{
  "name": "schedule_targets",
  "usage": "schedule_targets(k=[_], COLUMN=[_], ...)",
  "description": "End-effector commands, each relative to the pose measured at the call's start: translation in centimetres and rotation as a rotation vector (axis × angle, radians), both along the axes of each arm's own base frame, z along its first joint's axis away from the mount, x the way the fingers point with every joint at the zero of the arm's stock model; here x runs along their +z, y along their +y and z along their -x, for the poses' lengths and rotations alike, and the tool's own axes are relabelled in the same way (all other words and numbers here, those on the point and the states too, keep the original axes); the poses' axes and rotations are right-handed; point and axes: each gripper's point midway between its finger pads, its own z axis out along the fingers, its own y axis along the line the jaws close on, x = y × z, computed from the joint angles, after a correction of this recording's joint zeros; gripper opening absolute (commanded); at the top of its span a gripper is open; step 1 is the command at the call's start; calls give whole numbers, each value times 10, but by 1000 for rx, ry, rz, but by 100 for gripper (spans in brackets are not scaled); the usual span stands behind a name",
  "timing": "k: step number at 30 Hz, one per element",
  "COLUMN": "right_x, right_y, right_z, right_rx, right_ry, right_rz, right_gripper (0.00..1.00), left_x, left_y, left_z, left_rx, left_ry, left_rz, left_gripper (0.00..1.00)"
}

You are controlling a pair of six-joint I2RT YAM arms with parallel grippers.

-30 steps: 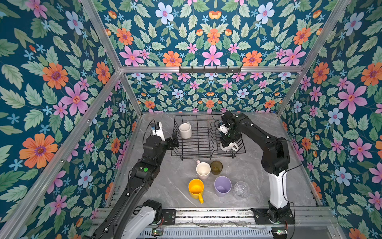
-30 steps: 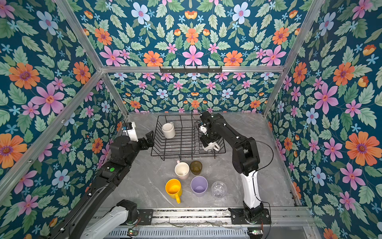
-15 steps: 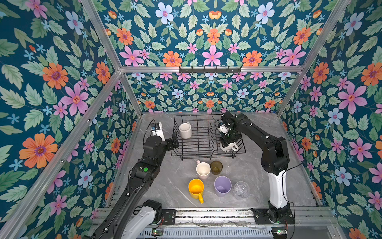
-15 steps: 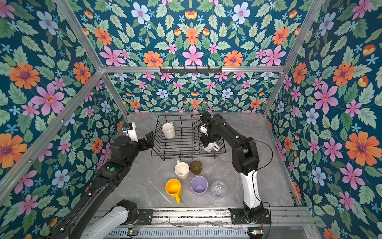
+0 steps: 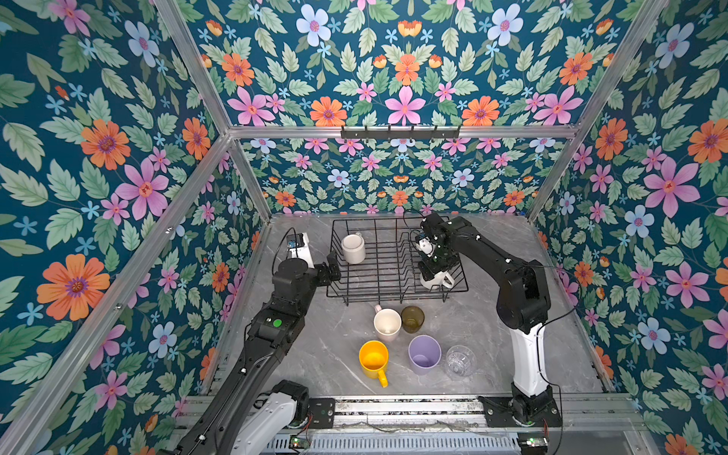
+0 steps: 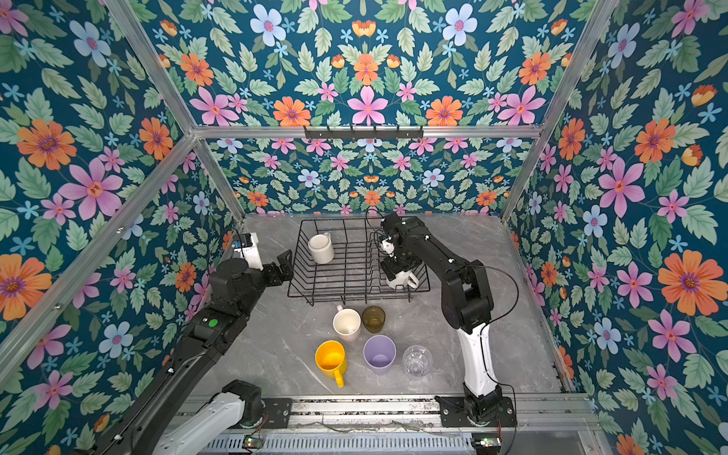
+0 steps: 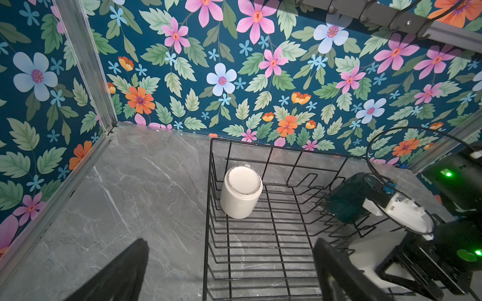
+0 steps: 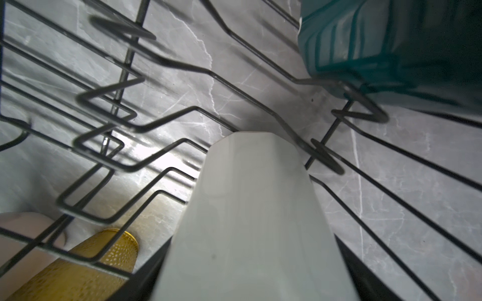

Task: Load cups into a dish rack
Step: Place the cup upside down at the dish rack.

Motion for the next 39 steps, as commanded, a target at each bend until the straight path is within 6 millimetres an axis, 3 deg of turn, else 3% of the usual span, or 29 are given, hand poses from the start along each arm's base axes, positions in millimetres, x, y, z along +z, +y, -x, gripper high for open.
schedule_targets(k=[1,15,23,32,36,39], right_x=[1,26,81,163,186,191], right_y=[2,6,13,13,7,6], right_z=[-3,-8,-8,8,21,27], right_rx=[-16,-46,-84,-155,-188,-200], right_ry=[-11,-74,-204,-454,-507,-522], right_rz=[-10,-60,-187,-434,-539,-588], right_gripper=[82,88,89,93,94,95], left_x=[-1,-2,-12,-39,-47,-53], left_y=[3,8,10,2,-8,-15], left_z=[2,9,18,49,62,70], left_rx=[12,24,20,-76,-144,-189], left_ry=[5,3,57,212,293,339], left_rz=[-12,-12,-25,-24,-5,17], left_gripper=[99,99,99,97,95,94])
